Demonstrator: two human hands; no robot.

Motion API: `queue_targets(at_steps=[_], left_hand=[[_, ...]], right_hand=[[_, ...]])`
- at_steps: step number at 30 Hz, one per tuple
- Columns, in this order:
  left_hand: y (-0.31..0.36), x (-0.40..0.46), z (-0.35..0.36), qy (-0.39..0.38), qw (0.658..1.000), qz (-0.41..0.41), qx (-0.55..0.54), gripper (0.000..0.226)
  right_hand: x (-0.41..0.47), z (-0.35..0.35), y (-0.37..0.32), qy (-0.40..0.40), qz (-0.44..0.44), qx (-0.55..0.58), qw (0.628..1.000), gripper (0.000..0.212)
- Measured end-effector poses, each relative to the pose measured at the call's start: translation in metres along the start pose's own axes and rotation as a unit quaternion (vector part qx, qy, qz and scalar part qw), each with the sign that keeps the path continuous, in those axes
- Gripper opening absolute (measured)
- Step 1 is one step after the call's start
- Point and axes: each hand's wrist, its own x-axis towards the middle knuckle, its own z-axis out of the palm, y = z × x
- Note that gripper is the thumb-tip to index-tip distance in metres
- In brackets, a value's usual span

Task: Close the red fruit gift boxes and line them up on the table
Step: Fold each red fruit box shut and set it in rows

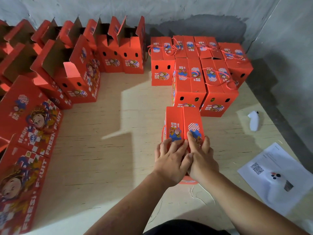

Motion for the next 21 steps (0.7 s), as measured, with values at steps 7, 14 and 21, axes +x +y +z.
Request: queue_targets(at_steps=[7,14,21], left_hand=[[0.013,-0.011,0.002,0.046,0.984,-0.026,-0.17,0.059],[0.014,-0.01,0.003,0.025,0.98,-0.04,-0.193,0.058],[-0.001,-0.032,0.011,0.084,0.995,0.011,-0.054,0.06]], right_hand=[[0.0,-0.015,0.01,-0.005,-0.093,0.081,0.992,0.073],[-0.001,-0.009,-0.007,-0.016,-0.006,-0.007,1.0,0.083],[0.003,-0.009,-0.009,-0.006,0.004,-0.049,0.999,0.075]])
